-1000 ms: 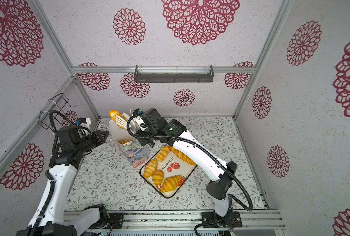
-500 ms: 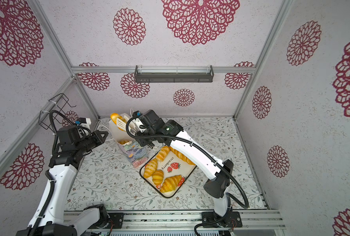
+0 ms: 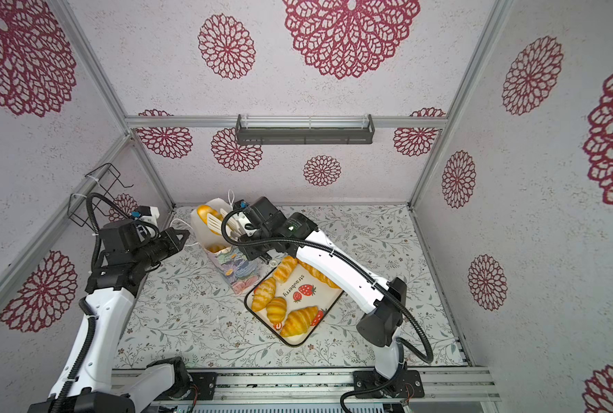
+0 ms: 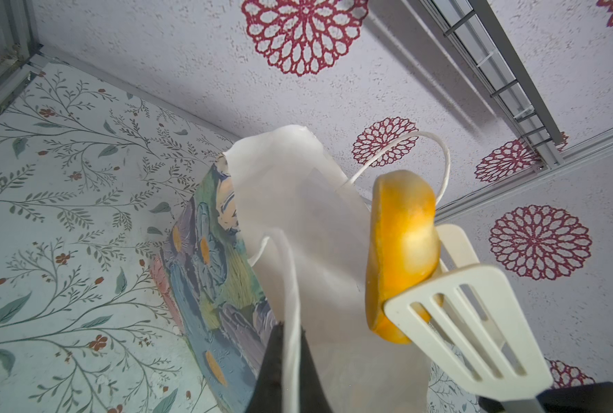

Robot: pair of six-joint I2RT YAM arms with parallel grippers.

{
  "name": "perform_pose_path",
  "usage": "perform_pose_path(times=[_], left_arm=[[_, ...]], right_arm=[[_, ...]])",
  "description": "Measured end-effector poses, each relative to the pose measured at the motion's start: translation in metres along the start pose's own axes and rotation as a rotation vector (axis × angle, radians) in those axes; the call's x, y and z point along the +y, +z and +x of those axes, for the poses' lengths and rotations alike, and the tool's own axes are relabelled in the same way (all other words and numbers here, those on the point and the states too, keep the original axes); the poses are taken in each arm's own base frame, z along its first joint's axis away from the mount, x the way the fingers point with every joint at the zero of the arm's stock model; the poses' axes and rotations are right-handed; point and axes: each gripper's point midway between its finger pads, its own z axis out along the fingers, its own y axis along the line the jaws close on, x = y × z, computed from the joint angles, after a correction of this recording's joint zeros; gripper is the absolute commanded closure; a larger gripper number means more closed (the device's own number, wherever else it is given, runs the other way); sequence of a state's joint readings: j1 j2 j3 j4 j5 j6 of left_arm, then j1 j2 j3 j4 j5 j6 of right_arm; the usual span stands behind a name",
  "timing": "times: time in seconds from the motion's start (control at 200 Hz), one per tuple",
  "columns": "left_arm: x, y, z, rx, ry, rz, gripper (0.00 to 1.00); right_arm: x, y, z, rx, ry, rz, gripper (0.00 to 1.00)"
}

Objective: Place the fake bread into the paper bag
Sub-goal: 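Lower the croissant into the bag and open the tongs with the right gripper, then withdraw the open tongs from the bag back over the tray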

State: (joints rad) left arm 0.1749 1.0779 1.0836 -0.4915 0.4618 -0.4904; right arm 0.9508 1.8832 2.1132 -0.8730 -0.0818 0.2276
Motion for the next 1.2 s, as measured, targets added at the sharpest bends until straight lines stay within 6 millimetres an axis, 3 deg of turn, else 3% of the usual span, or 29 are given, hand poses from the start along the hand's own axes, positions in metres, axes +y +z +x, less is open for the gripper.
perform_pose_path(times=[0.585,0.936,1.201], left_arm=[[0.0,0.0,0.0,0.0,0.0,0.0,1.0],[0.0,0.0,0.0,0.0,0.0,0.0,1.0],[0.0,0.0,0.0,0.0,0.0,0.001,1.0]], right_arm=[[-0.001,0.003,0.001,0.002,0.001,0.004,0.49],[-0.002,0.002,0.0,-0.003,0.0,0.011,0.47],[-0.004,-0.011,-0.007,-0.032,-0.004,0.033,0.48]])
